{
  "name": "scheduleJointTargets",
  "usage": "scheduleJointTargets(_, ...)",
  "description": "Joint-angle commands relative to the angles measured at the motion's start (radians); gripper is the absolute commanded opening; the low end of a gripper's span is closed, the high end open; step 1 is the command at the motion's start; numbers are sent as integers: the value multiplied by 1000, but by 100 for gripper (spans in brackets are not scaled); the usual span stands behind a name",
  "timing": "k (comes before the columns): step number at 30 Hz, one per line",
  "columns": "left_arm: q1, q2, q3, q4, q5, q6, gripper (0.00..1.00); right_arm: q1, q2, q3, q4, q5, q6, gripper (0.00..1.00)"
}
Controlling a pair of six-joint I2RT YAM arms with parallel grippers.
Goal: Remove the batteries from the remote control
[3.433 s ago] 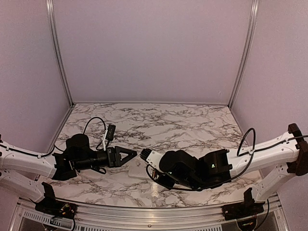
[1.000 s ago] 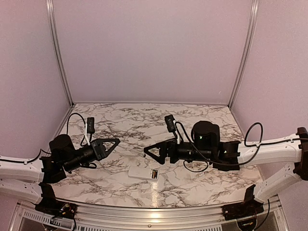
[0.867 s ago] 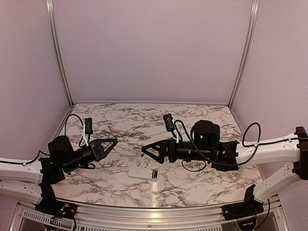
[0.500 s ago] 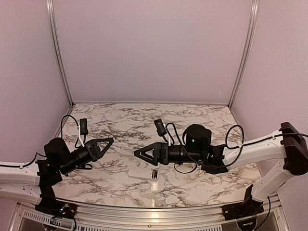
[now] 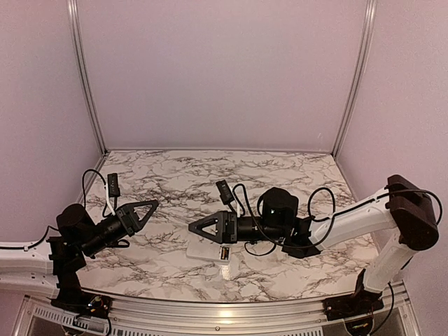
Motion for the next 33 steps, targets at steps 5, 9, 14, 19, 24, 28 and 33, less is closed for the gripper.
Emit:
scheduleJointTargets(5,4,-73,-27,-8,-34,-4,0,6,-106,-21,-103,117,-57,98)
scheduleJointTargets(9,3,-76,-48,61,5,-14,0,5,-77,-25,-23,93,-29,98)
scheduleJointTargets(14,3,-89,-66,112,37,-16,0,12,6,-2,78,62,8,98)
scheduleJointTargets(19,4,-114,-85,145,53,-17,0,23,67,38,160,33,36,95)
scheduleJointTargets(24,4,-120,-94,169,62,-20,0,32,115,64,280,11,77,88)
scheduleJointTargets(28,4,-121,-100,189,68,-23,0,37,180,93,421,-25,143,76)
scheduleJointTargets(33,4,-126,-107,199,68,-24,0,42,267,137,549,-51,225,65)
